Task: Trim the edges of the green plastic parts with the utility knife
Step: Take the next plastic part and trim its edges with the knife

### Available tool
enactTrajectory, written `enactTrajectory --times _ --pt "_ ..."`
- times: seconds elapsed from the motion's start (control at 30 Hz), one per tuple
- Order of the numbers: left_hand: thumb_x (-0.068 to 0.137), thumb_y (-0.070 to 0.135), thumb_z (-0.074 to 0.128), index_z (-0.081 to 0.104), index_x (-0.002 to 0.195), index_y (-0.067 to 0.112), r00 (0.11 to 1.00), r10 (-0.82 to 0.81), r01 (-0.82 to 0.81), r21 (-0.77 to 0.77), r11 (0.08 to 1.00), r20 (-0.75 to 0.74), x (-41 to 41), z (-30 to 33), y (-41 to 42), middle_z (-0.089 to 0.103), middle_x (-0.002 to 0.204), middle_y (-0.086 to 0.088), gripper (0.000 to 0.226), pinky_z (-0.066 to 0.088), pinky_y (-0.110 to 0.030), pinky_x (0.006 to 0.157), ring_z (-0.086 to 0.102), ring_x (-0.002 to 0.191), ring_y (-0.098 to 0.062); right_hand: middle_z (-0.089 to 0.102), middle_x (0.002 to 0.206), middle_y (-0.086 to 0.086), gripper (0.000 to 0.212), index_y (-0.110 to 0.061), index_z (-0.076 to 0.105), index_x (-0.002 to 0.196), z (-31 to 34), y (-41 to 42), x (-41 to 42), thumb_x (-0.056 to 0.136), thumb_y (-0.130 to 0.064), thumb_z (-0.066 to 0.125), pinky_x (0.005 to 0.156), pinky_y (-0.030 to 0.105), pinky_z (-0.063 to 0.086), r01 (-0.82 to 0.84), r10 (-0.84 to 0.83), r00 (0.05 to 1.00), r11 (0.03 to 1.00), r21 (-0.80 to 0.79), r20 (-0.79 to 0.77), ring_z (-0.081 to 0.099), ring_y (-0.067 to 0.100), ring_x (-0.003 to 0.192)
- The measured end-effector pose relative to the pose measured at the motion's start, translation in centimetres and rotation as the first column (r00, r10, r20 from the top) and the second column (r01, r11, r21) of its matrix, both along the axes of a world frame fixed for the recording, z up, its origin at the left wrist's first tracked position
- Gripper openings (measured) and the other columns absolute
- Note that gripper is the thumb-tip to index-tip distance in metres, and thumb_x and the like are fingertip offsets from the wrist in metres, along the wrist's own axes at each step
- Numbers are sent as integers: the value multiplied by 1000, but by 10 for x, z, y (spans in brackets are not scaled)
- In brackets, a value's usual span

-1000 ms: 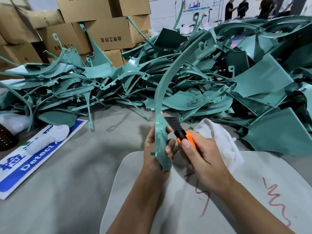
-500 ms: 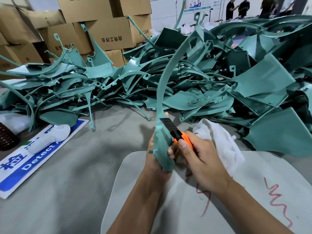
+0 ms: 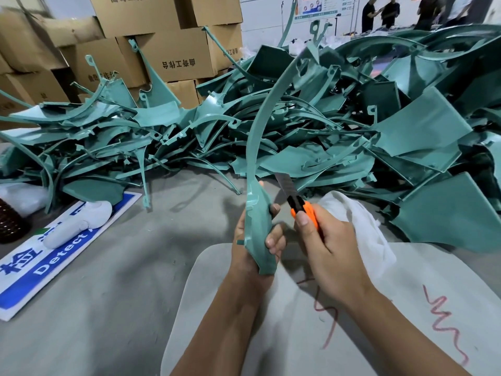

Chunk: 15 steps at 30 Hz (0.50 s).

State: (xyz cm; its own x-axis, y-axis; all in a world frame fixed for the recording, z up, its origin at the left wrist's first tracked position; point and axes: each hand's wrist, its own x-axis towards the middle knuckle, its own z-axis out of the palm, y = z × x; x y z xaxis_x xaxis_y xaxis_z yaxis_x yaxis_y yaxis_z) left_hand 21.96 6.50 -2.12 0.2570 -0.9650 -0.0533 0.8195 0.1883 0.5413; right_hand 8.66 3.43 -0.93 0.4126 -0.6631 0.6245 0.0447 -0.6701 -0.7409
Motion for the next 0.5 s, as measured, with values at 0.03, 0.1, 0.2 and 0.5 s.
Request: enactTrajectory --times 0.03,0.1,0.2,0.5 --pt "103 40 24 55 92 7 1000 10 -10 18 1000 -18 2 -4 -1 51 56 -3 47 37 -19 33 40 35 -11 66 72 -28 26 -30 54 88 2 2 0 111 -20 46 62 8 47 -35 36 999 999 -41 24 67 -2 65" --pt "104 39 24 52 93 7 1000 11 -10 39 999 -19 2 -8 2 48 55 -2 44 39 -17 38 40 38 -11 65 81 -36 31 -39 48 94 5 5 -2 111 -14 47 68 3 46 -64 70 997 986 -152 31 68 -10 73" --pt "91 35 41 59 80 9 999 -27 26 36 999 23 -4 -6 5 38 49 0 34 41 -17 45 38 40 -10 75 90 -22 18 -31 54 96 -3 1 -3 111 -22 49 76 16 54 -87 83 996 984 -157 -36 74 -1 84" --pt "83 38 44 74 61 14 985 -100 84 114 990 143 -10 1 7 42 44 1 44 40 -14 35 42 34 -6 53 75 -35 23 -20 53 88 -4 -5 -6 107 -32 51 64 5 36 102 -127 990 946 -307 -62 55 -13 69"
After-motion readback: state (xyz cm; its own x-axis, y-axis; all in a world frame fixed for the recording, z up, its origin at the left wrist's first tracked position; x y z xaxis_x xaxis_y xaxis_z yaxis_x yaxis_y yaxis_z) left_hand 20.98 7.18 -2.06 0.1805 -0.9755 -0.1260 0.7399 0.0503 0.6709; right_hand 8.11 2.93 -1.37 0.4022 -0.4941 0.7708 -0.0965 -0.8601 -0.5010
